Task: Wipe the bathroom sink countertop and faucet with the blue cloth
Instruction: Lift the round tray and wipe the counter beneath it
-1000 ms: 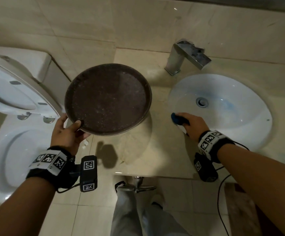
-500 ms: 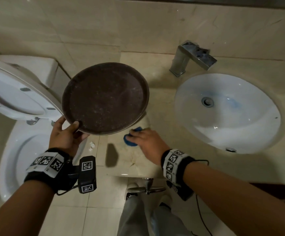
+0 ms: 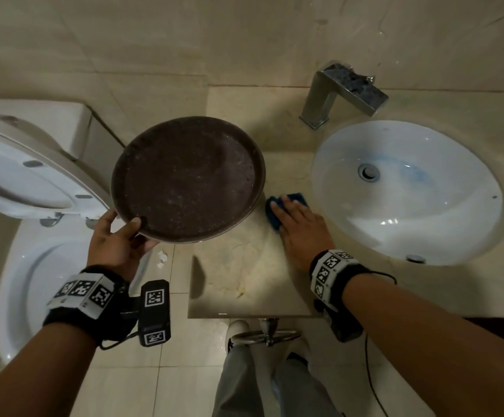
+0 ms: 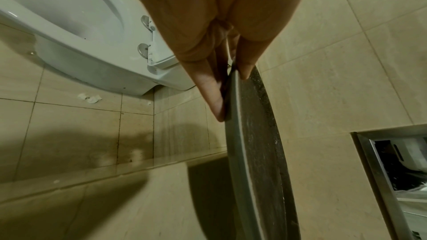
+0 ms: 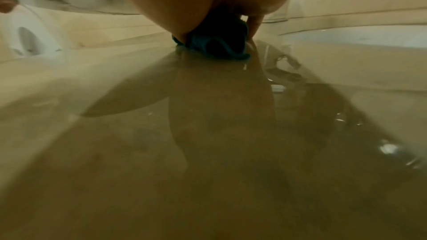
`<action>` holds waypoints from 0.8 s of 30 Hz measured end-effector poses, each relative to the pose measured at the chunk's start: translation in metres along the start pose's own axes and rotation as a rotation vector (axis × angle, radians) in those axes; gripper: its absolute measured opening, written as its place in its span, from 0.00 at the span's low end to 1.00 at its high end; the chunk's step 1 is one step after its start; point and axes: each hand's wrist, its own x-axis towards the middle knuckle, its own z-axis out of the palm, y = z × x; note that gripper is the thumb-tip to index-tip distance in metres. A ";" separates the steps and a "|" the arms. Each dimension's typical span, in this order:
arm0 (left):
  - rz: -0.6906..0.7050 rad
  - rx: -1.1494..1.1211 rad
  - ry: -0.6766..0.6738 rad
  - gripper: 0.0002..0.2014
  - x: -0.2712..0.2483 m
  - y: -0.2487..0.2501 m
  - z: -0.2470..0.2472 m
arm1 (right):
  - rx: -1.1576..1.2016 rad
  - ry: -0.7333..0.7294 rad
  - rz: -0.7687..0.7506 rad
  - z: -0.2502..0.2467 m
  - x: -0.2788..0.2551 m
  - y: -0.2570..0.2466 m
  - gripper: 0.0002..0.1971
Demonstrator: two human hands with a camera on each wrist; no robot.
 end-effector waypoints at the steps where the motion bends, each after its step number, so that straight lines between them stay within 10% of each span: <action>1: -0.002 0.003 -0.002 0.24 0.002 0.000 0.000 | 0.001 0.020 0.025 0.000 0.000 0.005 0.28; 12: 0.007 -0.011 -0.017 0.25 0.028 0.004 0.002 | 0.308 0.195 0.293 -0.009 0.029 0.049 0.28; 17: 0.003 -0.040 -0.013 0.27 0.040 0.015 0.003 | 0.301 0.261 0.021 -0.036 0.060 0.011 0.26; 24: 0.007 -0.045 -0.005 0.24 0.068 0.028 0.003 | 0.097 -0.064 -0.308 -0.009 0.111 -0.039 0.24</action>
